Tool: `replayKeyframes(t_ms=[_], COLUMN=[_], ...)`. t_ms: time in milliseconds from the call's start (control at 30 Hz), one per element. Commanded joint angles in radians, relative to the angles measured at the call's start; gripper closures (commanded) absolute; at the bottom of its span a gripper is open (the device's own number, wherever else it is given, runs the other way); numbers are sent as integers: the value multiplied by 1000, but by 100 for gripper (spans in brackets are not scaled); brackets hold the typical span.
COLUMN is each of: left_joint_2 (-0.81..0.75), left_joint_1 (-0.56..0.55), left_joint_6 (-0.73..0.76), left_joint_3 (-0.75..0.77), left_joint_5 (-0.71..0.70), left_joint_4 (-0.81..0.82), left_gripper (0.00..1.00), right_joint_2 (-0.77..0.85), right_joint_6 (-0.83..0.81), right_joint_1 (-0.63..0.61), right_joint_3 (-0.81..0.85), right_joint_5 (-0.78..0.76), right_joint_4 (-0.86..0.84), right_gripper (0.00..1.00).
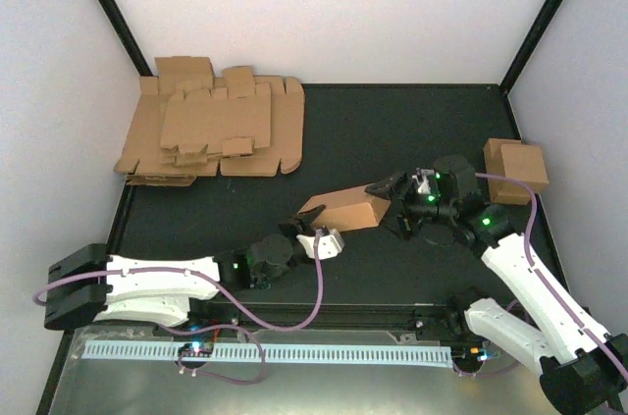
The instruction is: Fold the paper box
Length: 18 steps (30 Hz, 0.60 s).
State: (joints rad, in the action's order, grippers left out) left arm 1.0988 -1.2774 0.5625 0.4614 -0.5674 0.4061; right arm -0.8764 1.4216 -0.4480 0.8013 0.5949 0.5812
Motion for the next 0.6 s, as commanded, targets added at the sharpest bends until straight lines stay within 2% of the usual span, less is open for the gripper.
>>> replayKeyframes(t_ms=[0,233,300,333,400,433,567], left_joint_2=[11,39,38,37,31,22,-80], left_joint_1=[-12,-12,-14,-14,-15,-16,-15], left_joint_6=[70,85,82,78,57,38,-87], left_joint_3=[-15,-24,-30,-30,-28,-27,-18], left_joint_5=[-41,-74,-73,-74,-73,-71,29], left_joint_4=[167,193,211,215,214,202,72], left_gripper=[47,41,33,24,6,2,1], right_joint_2=[14,33,34,36,40,42,47], right_joint_6=[49,60,60,59,50,44,1], right_joint_1=[4,4,3,3,3,4,16], right_joint_3=[-2,1,-3,-3,-2,-3,1], right_joint_5=[49,35,34,31,6,-12,-157], right_joint_4=[27,32,30,29,32,32,35], right_gripper=[19,46,56,59,61,61,61])
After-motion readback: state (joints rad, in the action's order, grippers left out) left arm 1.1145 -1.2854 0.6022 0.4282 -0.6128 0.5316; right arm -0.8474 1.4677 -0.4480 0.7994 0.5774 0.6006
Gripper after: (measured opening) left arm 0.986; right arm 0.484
